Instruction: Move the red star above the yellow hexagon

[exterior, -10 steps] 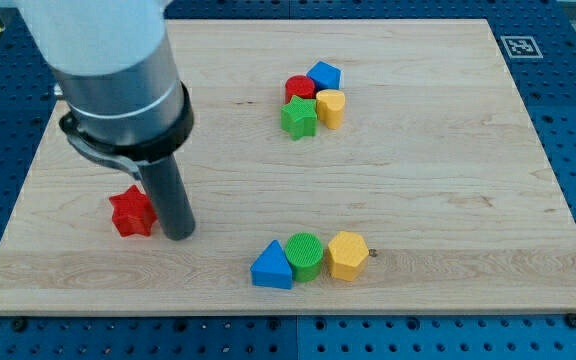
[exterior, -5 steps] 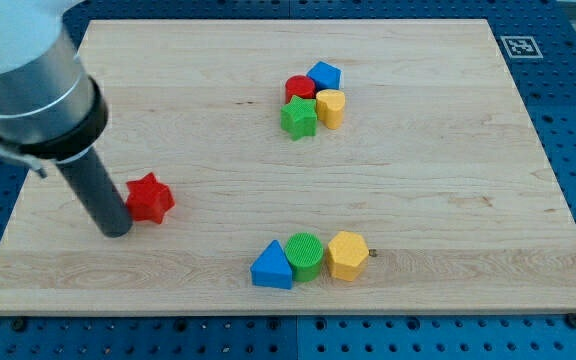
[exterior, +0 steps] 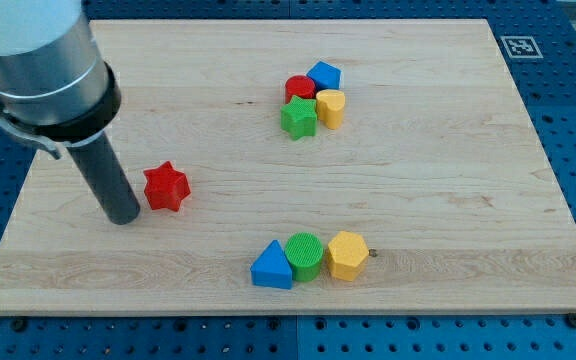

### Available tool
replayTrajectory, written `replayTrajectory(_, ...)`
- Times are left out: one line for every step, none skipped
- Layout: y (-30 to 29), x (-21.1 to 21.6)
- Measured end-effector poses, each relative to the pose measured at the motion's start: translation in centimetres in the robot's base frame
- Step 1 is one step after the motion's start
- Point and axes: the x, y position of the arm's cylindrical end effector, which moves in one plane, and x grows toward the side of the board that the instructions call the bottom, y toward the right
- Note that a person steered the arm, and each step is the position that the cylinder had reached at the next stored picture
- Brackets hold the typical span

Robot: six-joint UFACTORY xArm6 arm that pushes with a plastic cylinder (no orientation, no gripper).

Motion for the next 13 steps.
replayTrajectory(-0.9, -0.5)
replayTrajectory(1.0, -1.0)
replayTrajectory(1.8, -1.0)
replayTrajectory(1.6, -1.0)
replayTrajectory(1.5, -2.8)
replayTrajectory(3.2, -3.0)
replayTrajectory(4.3, -3.0)
replayTrajectory(5.3, -3.6)
replayTrajectory(6.7, -4.6)
replayTrajectory(7.8, -5.1)
replayTrajectory(7.9, -4.5)
replayTrajectory(7.9, -2.3)
replayTrajectory(8.5, -2.3)
